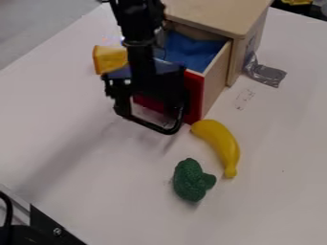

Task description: Open the drawer

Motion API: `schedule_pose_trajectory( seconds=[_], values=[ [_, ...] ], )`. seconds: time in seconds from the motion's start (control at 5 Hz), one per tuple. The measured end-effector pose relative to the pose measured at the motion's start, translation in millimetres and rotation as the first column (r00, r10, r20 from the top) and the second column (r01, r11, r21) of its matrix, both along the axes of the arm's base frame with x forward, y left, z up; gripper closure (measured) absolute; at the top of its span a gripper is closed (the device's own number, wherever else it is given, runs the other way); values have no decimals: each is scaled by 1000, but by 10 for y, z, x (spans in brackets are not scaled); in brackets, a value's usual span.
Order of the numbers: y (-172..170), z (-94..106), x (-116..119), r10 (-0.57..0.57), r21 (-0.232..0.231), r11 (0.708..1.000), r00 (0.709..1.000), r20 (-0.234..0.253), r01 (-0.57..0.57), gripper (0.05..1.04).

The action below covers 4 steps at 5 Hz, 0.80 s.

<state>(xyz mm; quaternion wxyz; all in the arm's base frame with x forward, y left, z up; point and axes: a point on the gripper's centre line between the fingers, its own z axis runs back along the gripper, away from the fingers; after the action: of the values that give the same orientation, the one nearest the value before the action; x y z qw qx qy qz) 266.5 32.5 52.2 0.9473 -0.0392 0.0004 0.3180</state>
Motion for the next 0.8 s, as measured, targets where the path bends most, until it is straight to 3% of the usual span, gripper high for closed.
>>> schedule_pose_trajectory(
  seconds=[0.2, 0.4, 0.6, 0.8],
  values=[
    [-87, 321, 147, -63, -6, 998, 997, 33, 64, 85],
    [-248, 733, 277, -216, -16, 976, 974, 67, 217, 85],
    [-500, 884, 197, -451, 46, 891, 892, -23, 451, 85],
    [-612, 910, 96, -573, 72, 812, 815, -82, 579, 85]
  ],
)
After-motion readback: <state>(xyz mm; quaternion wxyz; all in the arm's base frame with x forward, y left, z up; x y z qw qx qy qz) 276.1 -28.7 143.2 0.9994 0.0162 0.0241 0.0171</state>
